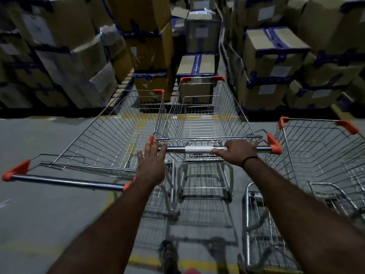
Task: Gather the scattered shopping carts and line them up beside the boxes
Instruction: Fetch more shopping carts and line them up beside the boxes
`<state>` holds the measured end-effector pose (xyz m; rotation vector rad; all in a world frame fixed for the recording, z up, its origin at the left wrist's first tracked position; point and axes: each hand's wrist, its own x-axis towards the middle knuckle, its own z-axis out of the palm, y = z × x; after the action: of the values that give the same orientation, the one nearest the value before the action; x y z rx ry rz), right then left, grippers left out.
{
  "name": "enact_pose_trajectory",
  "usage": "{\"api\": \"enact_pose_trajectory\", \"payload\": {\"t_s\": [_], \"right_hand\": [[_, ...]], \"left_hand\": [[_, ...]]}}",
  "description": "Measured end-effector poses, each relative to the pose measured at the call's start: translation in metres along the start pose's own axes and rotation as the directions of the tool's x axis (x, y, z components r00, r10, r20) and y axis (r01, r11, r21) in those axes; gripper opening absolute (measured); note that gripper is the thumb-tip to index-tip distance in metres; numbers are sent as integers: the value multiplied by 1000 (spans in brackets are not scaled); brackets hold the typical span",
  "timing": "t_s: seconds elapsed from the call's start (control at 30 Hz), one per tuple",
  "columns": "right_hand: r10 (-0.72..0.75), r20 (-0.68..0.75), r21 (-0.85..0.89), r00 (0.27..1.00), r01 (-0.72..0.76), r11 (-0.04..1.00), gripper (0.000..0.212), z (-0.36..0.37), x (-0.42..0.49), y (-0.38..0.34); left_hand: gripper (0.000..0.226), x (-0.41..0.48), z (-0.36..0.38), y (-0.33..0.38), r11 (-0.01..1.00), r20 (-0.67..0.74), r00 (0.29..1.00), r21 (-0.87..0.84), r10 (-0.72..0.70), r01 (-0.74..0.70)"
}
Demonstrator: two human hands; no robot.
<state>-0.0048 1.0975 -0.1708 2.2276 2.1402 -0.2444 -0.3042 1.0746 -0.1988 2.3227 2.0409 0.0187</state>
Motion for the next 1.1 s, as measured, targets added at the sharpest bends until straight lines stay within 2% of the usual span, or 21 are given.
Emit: {"api": "enact_pose_trajectory", "payload": {"t_s": [0.17, 0.3, 0.43, 0.73, 0.9, 1.1], "right_hand": [[-20, -10, -6, 1000, 20, 1000, 66, 2, -17, 5], [-51, -19, -27, 999, 51, 998, 63, 5, -35, 11], [-72, -15, -46, 997, 72, 996, 63, 8, -54, 16], [-107, -15, -36, 994, 106, 994, 60, 14, -97, 24], [-119, 5, -30, 993, 120, 992, 65, 17, -113, 39], [-83, 14, -36, 996, 84, 996, 72, 30, -145, 40]], "left_hand": [[86, -6, 2, -3, 999, -49, 997, -7, 52, -53], [72, -12, 3, -6, 995, -28, 995, 39, 94, -93], [57, -33, 5, 3, 993, -45, 996, 95, 73, -68], [65, -75, 5, 11, 993, -34, 996, 83, 86, -83], [69, -94, 3, 20, 991, 43, 991, 44, 125, -127], [59, -133, 6, 16, 985, -38, 986, -51, 161, -163]]}}
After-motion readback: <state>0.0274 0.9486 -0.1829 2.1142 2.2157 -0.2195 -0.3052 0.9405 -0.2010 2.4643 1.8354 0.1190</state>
